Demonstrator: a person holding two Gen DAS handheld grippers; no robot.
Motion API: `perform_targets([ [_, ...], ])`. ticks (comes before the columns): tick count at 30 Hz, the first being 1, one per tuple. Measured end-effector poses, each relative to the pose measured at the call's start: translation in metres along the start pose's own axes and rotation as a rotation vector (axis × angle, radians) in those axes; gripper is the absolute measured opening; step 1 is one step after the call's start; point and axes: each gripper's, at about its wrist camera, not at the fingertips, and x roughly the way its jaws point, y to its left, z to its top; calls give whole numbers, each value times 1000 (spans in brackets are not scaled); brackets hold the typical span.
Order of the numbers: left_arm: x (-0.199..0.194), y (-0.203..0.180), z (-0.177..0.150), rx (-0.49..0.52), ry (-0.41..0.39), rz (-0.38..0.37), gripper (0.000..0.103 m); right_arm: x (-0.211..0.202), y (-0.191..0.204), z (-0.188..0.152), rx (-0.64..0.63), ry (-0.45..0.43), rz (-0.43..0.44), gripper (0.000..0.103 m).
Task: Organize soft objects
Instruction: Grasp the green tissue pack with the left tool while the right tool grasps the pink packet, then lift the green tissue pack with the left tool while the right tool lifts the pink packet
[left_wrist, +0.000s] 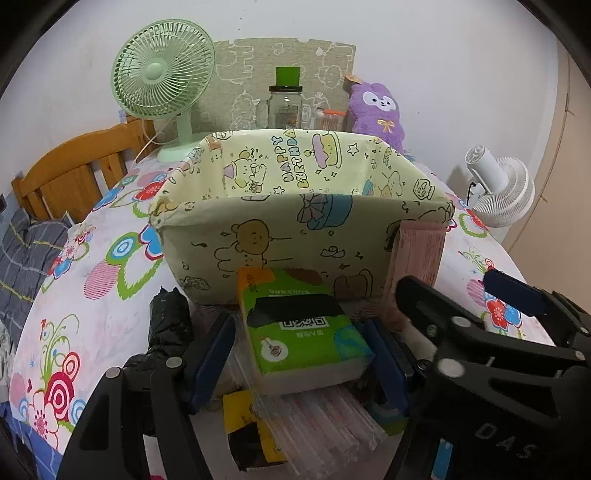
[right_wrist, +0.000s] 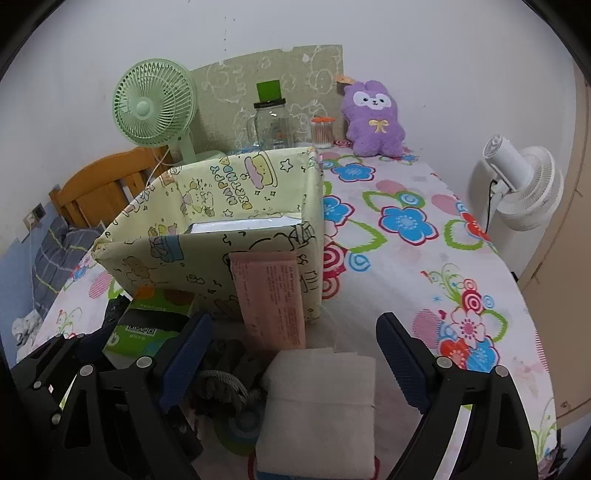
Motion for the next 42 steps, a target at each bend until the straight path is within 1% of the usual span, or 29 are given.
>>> perform_targets([
  [11, 9, 1, 3, -4, 15, -4, 67, 24, 4, 5, 10, 48, 12, 78],
  [14, 12, 1, 4, -4, 19, -1, 64, 29, 6, 6, 10, 55, 11, 72],
  [16, 13, 1, 4, -2, 21, 3, 63, 31, 6, 6, 9, 61, 16, 65],
  [20, 13, 0, 4, 3, 20, 5, 61, 33, 8, 6, 7, 65, 20, 55],
  [22, 12, 0, 3, 3, 20, 2, 58, 33, 8, 6, 7, 65, 23, 47],
  [23, 12, 0, 3, 3, 19, 1, 55, 32, 9, 6, 7, 65, 26, 45],
  [30, 6, 0, 4, 1, 8, 0, 53, 26, 9, 5, 23, 57, 24, 45],
  [42, -16, -2, 6, -1, -39, 2, 53, 1, 12, 8, 21, 5, 26, 44],
])
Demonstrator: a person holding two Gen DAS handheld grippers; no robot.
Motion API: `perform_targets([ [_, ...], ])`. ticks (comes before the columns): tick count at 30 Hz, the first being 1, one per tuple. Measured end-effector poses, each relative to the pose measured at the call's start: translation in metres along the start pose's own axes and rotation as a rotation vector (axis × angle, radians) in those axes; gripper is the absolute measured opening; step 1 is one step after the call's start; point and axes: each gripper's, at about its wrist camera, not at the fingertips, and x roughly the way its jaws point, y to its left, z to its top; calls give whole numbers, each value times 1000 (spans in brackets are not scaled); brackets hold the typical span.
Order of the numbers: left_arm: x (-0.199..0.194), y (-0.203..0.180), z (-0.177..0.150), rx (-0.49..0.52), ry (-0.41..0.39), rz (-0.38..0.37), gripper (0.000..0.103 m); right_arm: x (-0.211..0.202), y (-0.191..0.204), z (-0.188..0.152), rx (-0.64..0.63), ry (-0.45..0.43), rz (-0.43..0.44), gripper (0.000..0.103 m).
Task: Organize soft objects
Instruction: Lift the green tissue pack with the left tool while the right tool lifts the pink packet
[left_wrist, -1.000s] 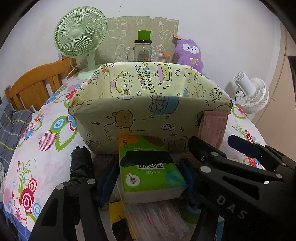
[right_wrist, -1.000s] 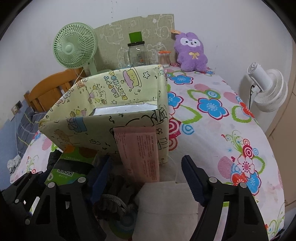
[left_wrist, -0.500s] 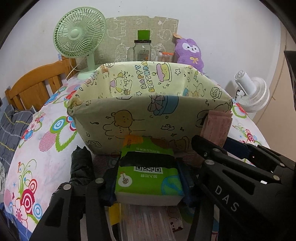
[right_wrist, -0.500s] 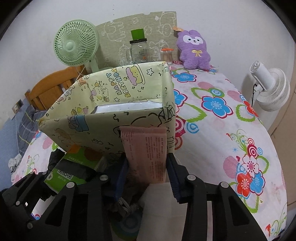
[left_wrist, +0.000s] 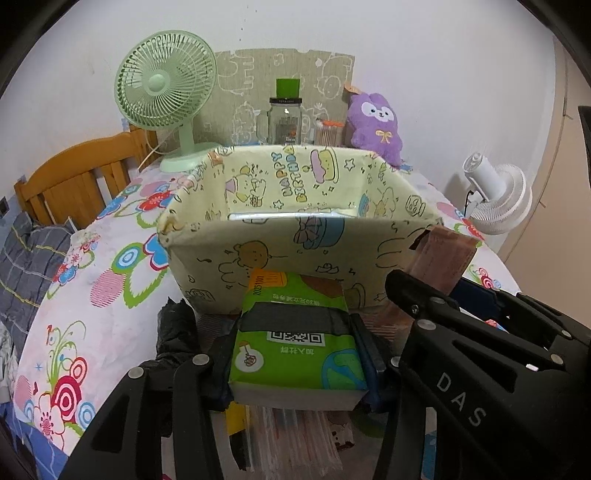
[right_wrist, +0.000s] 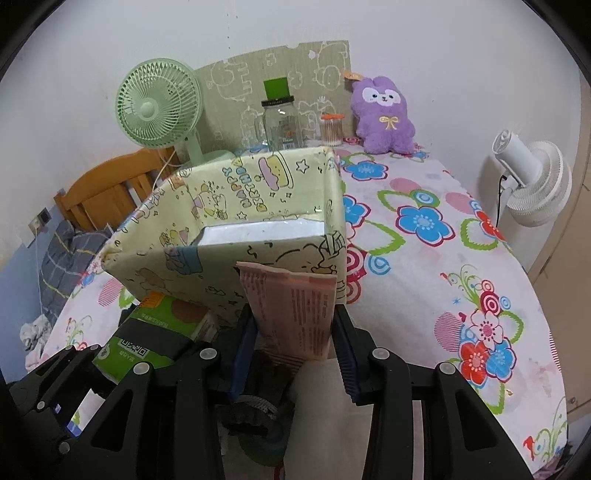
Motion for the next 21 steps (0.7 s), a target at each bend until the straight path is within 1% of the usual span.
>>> perform_targets([
  [8, -18, 0, 5, 3, -41, 8, 53, -22, 6, 5, -6, -41, -1, 44],
  [21, -58, -4, 12, 19, -124, 2, 53, -66, 15, 11, -17, -119, -12, 44],
])
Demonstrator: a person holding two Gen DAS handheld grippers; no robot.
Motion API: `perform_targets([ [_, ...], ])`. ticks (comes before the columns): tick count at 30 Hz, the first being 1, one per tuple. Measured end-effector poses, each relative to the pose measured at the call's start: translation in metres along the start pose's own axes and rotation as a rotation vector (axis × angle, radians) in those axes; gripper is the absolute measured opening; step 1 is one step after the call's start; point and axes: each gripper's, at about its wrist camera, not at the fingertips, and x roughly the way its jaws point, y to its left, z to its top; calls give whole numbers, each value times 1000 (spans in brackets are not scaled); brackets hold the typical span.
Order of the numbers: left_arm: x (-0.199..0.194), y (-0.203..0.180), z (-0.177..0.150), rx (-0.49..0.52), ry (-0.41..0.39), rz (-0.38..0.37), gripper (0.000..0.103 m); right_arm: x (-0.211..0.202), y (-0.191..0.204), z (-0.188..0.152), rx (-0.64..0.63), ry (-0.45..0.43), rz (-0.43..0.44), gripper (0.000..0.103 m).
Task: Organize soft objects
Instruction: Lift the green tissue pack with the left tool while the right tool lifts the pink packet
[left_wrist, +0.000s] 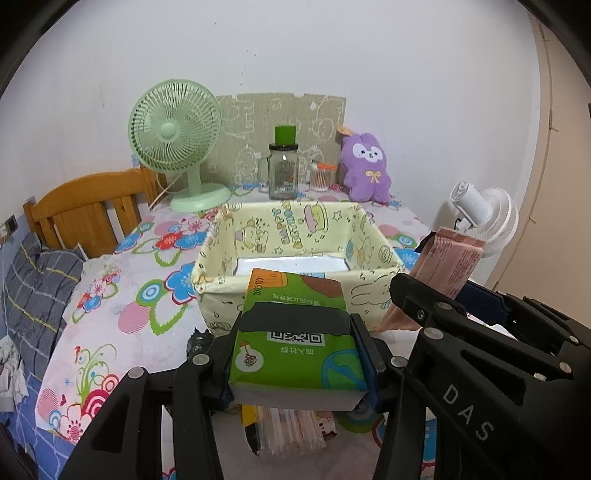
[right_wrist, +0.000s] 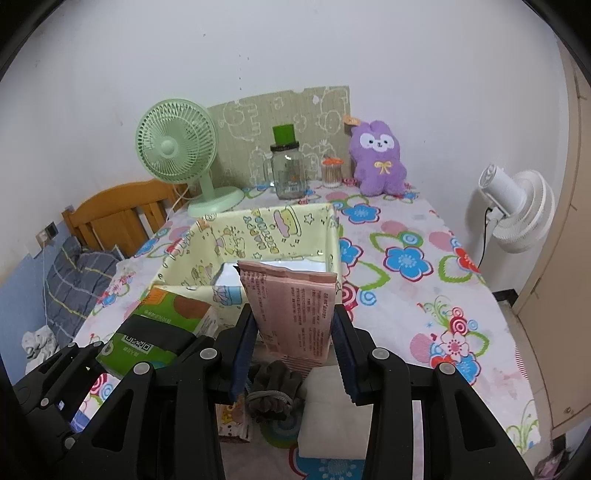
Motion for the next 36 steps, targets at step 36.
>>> perform_targets([
  [36, -28, 4, 45, 14, -94, 5, 53, -35, 16, 49, -11, -101, 22, 44],
])
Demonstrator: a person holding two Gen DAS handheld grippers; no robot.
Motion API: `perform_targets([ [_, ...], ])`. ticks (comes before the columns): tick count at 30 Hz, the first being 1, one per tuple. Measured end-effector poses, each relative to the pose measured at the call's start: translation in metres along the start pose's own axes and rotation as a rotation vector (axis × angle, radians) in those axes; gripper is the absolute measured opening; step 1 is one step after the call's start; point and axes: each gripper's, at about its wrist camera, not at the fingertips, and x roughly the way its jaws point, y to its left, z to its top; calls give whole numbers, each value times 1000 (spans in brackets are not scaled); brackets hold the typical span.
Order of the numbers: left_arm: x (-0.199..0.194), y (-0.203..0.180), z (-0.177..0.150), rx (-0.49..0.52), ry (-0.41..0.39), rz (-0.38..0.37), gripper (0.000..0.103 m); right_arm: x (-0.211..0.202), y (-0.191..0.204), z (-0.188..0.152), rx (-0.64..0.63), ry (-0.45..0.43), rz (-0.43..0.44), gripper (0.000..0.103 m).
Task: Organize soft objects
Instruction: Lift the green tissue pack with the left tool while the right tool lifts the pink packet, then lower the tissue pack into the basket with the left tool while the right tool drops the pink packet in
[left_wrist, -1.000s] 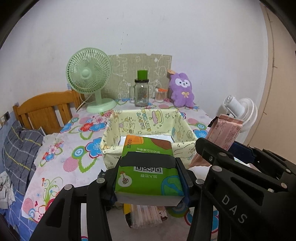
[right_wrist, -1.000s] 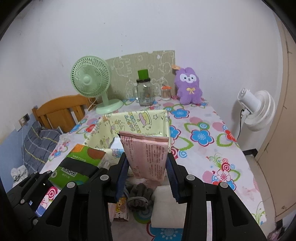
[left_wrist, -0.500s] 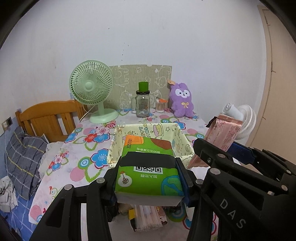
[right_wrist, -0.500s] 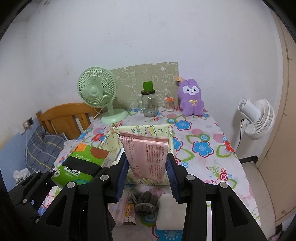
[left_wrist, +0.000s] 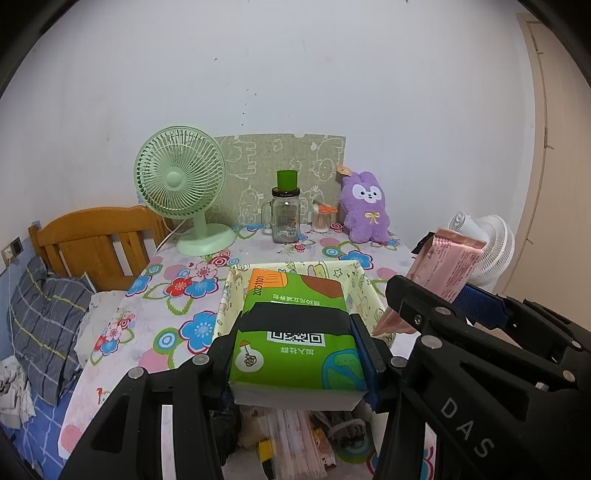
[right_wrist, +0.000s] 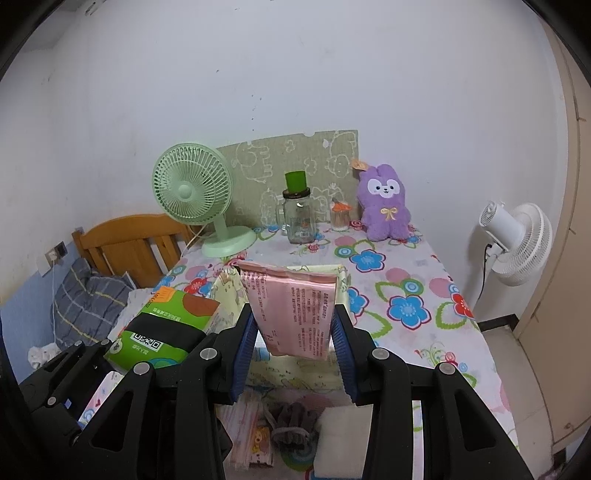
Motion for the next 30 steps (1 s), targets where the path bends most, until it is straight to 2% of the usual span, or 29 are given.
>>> perform_targets([
  [16, 43, 8, 21, -27, 20, 32, 53, 47, -8, 22, 16, 13, 31, 44],
  [30, 90, 18, 30, -31, 62, 36, 53, 100, -11, 32, 15, 58, 16, 44],
])
